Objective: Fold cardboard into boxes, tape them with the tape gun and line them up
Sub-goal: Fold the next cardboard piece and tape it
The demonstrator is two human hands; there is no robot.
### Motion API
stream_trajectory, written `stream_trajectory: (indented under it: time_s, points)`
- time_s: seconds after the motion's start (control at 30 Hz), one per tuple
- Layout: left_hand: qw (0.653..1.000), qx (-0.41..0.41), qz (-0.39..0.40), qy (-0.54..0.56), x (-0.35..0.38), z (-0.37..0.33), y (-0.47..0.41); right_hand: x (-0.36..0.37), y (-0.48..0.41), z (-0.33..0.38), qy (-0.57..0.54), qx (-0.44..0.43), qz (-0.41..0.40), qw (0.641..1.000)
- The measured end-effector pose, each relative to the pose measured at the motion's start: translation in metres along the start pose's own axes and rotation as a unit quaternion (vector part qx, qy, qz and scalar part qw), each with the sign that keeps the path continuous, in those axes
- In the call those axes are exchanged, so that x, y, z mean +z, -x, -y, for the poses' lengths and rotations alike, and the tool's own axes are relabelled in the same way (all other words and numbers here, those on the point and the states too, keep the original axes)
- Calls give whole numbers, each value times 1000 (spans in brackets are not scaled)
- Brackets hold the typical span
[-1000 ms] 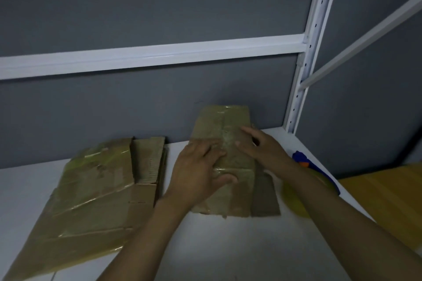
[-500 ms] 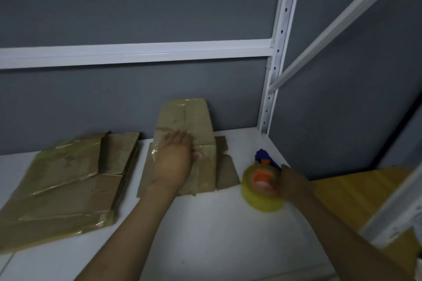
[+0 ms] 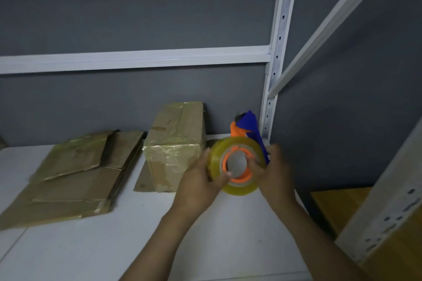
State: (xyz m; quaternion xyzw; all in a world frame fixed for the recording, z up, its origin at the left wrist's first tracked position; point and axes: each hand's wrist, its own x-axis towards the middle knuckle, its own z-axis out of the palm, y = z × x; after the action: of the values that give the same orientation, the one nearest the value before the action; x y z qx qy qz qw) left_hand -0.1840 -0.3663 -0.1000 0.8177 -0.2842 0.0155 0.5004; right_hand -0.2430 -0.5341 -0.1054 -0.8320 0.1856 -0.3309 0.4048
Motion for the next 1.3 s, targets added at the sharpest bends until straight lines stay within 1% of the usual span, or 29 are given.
stream_trajectory:
  time_s: [0.03,0.1,0.17,0.23,0.27,0.33,0.37,0.4,0.5,0.63,0.7,0.77,0.9,1.07,1.13,1.2,1.23,1.3]
  points:
    - [997,-24,-1,79,-2,-2,1,-2,-5,7,-41,-1,11,999]
    - [977,-61,-12,202,-9,-1,3,-8,-14,16,-126,0,73,989]
    - [964,-58,-10,260,-15,0,6,-12,-21,23,-229,-10,160,960]
    - [960,-39,6,277,-21,-3,10,-12,-24,29,-291,-40,211,932]
    - [962,-31,0,271,-26,-7,10,-10,-25,32,-298,-57,219,927]
    - [972,-38,-58,223,-40,-16,8,-7,-26,36,-289,-86,221,927]
    - [971,-51,-84,219,-50,-22,4,-5,-26,38,-274,-98,223,931]
    - [963,-72,-91,242,-60,-30,-1,-4,-26,40,-253,-112,227,934]
    - [946,-127,-33,297,-82,-49,-18,-4,-22,51,-186,-161,241,939]
    - [945,-160,-37,284,-97,-43,-32,-2,-23,59,-123,-190,237,945]
    - [948,-179,-31,263,-103,-31,-35,-1,-24,60,-52,-207,244,946]
    - [948,-193,-40,251,-108,-20,-36,-1,-27,61,25,-217,251,943]
    - [953,-201,-61,219,-116,-1,-41,-1,-37,72,104,-219,277,930]
    - [942,-216,-132,220,-145,25,-51,-4,-55,71,178,-208,286,918]
    - [947,-219,-131,194,-154,40,-55,-4,-62,68,212,-207,283,912]
    - [947,-238,-132,172,-156,53,-60,-1,-68,71,227,-210,293,905]
    - [946,-247,-135,159,-156,60,-63,1,-71,75,244,-220,296,897]
    - [946,-257,-142,135,-155,72,-69,5,-77,87,304,-257,292,870]
